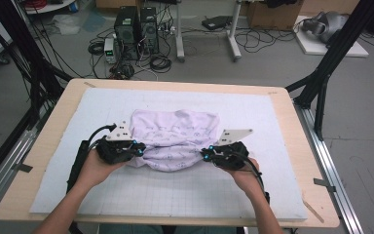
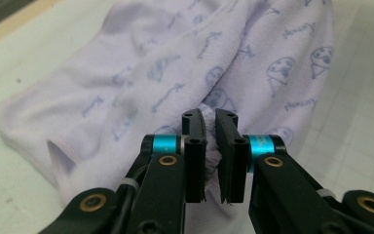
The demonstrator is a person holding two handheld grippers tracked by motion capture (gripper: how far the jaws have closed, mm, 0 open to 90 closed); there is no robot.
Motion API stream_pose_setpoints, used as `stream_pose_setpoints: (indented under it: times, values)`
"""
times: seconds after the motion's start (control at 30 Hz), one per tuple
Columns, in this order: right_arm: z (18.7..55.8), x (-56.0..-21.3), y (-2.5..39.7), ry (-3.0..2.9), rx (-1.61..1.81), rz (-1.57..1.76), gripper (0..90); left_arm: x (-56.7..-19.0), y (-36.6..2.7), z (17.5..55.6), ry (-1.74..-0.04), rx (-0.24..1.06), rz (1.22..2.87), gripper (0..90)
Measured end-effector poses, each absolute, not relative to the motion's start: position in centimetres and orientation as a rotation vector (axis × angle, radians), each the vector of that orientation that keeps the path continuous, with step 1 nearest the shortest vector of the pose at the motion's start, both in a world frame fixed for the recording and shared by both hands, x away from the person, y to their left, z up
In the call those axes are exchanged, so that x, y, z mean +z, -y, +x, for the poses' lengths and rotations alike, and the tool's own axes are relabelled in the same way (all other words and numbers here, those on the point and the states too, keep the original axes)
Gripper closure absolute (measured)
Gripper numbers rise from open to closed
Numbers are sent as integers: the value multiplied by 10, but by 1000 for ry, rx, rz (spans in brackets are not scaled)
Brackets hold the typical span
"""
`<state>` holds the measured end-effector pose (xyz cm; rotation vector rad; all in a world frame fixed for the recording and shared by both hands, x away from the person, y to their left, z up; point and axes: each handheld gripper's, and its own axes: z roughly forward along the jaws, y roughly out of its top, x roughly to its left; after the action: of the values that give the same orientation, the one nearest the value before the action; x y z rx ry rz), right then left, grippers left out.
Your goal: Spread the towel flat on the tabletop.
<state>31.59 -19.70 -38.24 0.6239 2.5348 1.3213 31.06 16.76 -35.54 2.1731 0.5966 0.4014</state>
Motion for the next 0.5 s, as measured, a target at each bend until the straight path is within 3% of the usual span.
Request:
stream_pose_setpoints:
  times: [0.27,0.5]
  values:
    - [308,-332,230,-2448,1284,603,844,-331,-178,312,-594,417,2122,826]
    - [363,-359,239,-2490,1176,802,843,-379,-184,358,-766,383,2226,826]
